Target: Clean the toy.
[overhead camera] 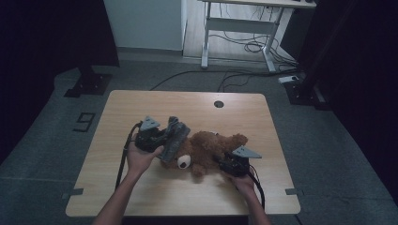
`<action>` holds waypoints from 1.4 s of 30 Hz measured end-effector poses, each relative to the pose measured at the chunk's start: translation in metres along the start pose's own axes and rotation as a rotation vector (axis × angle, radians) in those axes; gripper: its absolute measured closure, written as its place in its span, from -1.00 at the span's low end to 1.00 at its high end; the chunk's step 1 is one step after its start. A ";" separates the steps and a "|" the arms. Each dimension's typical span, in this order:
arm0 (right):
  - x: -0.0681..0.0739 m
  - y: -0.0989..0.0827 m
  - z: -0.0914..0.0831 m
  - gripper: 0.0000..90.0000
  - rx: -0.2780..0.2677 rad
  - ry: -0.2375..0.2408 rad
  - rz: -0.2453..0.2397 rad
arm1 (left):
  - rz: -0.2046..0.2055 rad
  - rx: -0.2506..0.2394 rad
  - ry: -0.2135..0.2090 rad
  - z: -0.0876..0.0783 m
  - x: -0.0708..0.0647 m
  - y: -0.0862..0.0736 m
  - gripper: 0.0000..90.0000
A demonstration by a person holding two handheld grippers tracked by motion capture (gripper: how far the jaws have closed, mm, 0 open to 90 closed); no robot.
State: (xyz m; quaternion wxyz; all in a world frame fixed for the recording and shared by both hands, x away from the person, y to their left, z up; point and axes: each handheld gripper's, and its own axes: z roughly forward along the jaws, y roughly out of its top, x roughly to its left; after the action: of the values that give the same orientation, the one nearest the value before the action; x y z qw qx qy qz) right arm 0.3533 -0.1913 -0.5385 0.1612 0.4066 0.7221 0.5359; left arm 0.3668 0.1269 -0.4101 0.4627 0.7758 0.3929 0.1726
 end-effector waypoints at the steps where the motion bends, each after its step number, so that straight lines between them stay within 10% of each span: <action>1: 0.000 0.000 0.000 0.24 -0.003 0.002 -0.001 | 0.018 0.008 -0.010 0.009 -0.011 0.007 0.76; 11: 0.000 0.000 -0.001 0.23 0.002 0.010 -0.007 | 0.040 0.117 0.014 0.060 -0.028 -0.010 0.76; 42: -0.001 -0.001 0.000 0.23 0.006 0.029 0.003 | -0.007 0.126 0.173 -0.009 0.034 -0.049 0.76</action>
State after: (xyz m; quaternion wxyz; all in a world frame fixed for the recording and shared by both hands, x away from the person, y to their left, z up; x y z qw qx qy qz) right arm 0.3535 -0.1924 -0.5391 0.1489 0.4005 0.7254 0.5396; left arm 0.3610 0.1713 -0.4511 0.3780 0.7841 0.4441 0.2124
